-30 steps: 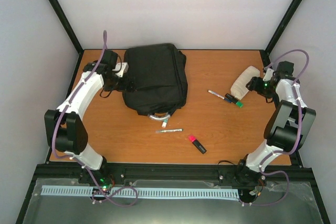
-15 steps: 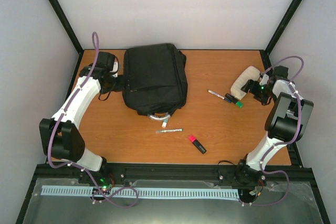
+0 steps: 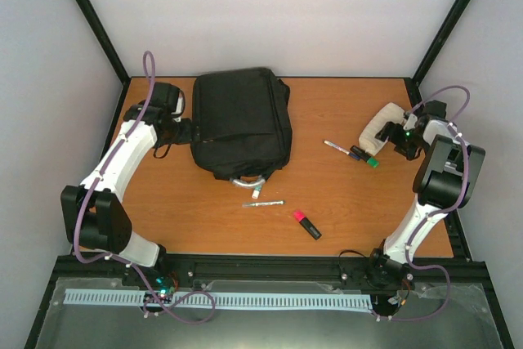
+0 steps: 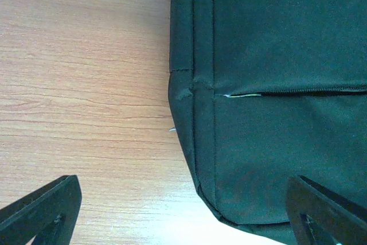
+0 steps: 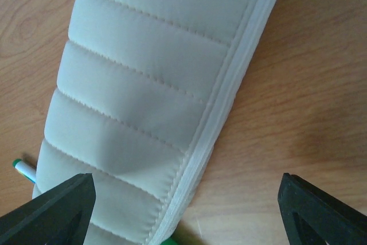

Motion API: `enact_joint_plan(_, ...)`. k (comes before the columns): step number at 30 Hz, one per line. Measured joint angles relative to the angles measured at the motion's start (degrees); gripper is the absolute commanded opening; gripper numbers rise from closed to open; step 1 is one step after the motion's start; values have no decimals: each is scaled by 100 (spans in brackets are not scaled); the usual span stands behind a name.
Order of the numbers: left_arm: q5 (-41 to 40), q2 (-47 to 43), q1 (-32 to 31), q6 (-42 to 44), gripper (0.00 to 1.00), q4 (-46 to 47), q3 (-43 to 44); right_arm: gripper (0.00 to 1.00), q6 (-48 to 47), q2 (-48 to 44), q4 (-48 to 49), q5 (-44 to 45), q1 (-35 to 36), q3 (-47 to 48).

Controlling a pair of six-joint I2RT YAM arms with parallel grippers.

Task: Pack the student bag
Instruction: Pick up the stationery from the center of the board.

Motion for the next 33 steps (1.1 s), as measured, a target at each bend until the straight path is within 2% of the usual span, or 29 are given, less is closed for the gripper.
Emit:
enact_joint_plan(15,-98,0,31,83,100,-4,-26,87,-2,457,63,-7,114,417)
enact_joint_plan(20,-101,0,33,131,100,-7,-26,82,-11,638,66,0,291,717)
enact_joint_plan(26,-105,0,33,201,100,-7,-26,66,-90,798,63,22,485,1169)
enact_joint_plan(33,-103,0,42,229,100,-7,-26,63,-245,964,83,92,796,1617)
